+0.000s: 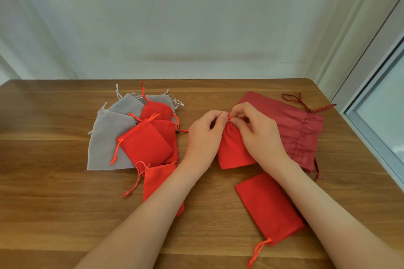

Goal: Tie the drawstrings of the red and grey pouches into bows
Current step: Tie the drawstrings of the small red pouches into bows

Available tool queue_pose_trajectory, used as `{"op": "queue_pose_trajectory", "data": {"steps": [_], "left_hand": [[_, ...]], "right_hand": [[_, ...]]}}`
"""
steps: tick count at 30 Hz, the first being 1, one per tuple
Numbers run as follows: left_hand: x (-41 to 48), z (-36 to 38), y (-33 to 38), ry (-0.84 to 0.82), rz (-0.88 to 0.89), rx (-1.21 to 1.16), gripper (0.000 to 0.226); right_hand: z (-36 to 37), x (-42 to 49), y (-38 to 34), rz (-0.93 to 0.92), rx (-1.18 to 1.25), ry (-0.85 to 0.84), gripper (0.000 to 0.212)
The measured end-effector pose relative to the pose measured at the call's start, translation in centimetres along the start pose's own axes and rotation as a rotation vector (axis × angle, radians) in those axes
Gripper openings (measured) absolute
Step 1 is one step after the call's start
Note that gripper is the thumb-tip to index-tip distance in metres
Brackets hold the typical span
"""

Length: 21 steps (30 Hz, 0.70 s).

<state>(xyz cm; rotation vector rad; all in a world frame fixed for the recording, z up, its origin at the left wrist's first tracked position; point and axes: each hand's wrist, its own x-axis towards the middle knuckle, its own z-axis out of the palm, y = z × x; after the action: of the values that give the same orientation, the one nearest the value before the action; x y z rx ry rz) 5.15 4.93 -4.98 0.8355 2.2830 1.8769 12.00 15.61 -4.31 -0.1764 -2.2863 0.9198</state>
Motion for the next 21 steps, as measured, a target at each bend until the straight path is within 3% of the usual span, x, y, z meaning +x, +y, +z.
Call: {"op": "queue_pose_trajectory", "data": {"steps": [7, 13, 19, 21], "left_hand": [[0.1, -0.4, 0.0, -0.055, -0.037, -0.15, 0.011], [0.4, -0.4, -0.3, -0.027, -0.052, -0.175, 0.02], [0.3, -0.6, 0.0, -0.021, 0.009, -0.123, 0.014], [0.2, -0.7, 0.0, -0.005, 0.042, -0.08, 0.013]], "right_hand": [[-0.1, 0.1, 0.0, 0.054, 0.06, 0.056, 0.021], [-0.8, 0.6, 0.7, 0.149, 0.041, 0.139, 0.024], [-1.0, 0.3, -0.3, 0.194, -0.019, -0.017, 0.023], [-0.9, 0.2, -0.6, 0.167, 0.014, -0.064, 0.011]]}}
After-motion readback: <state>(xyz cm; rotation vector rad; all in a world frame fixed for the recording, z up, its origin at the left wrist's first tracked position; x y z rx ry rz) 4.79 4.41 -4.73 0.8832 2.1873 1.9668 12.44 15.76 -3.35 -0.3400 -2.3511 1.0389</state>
